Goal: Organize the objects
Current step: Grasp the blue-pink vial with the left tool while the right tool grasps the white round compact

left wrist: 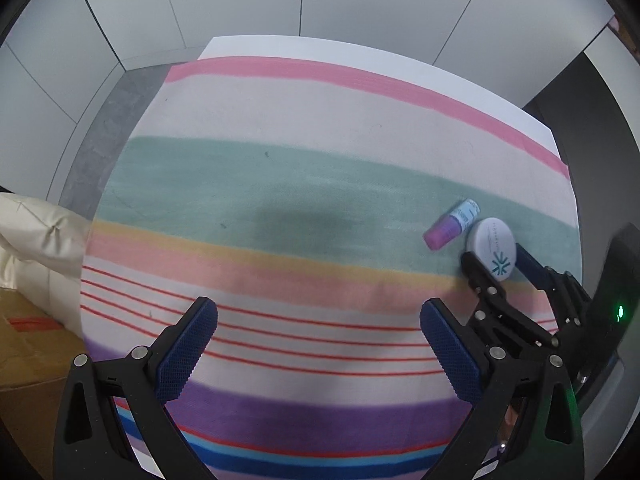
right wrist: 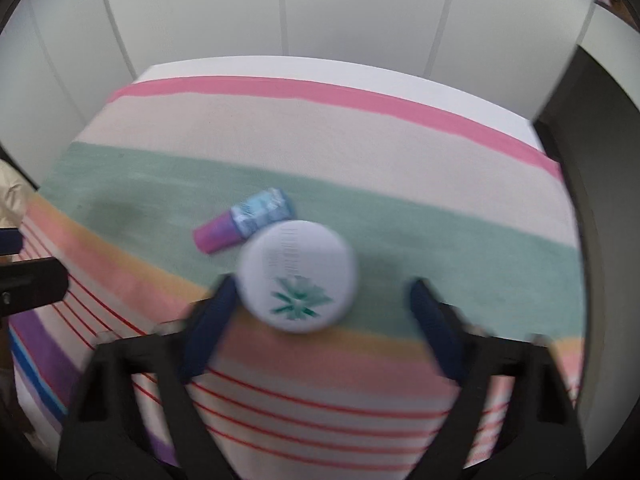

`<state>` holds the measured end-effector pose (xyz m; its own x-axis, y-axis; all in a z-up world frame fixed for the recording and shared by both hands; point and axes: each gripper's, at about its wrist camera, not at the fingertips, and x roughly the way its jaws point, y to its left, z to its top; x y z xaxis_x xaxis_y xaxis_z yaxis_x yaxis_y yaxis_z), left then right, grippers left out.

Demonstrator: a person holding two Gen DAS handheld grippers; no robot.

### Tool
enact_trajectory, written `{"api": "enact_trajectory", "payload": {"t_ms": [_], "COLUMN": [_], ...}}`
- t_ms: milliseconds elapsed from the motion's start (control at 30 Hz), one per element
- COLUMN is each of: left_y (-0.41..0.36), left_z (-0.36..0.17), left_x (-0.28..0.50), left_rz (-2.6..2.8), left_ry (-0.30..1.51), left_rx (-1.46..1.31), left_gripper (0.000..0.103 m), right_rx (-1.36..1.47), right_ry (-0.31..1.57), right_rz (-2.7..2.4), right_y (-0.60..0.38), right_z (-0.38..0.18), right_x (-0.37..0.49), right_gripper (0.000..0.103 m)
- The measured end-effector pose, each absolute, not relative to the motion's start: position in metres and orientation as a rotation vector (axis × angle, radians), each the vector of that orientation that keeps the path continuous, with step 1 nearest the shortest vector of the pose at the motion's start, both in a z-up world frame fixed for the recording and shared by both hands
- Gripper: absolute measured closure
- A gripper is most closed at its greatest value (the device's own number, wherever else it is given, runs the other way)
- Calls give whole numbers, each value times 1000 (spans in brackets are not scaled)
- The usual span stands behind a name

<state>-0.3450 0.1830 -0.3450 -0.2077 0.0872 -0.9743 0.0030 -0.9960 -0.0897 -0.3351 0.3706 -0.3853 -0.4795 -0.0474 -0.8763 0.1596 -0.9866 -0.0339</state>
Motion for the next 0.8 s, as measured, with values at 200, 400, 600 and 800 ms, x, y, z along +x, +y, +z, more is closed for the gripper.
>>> {"api": "enact_trajectory", "payload": {"t_ms": [200,400,600,800], "left_y": [220,265,285,290], "left_z": [-359,-378,-391,-388], "left_x": [-358,-381,-398,-400], "left_rz": [2370,2391,2469,2584], "left_ry": [-183,-332,-401,-345], "left_rx": [-1989,-2085,-2141,-2127], "left_gripper": [0,0,1,40], "right_rx": [1580,1632,1623,1622], "right_ry": [39,-109,-81,-73], "right_rz": [-2642,-2646,-2644,-2633], "right_y": [409,447,453,452], "right_z": [-383,-384,-383,-380], "right_x": [-326,-307,-291,-284], "right_gripper": [43,43,43,43]}}
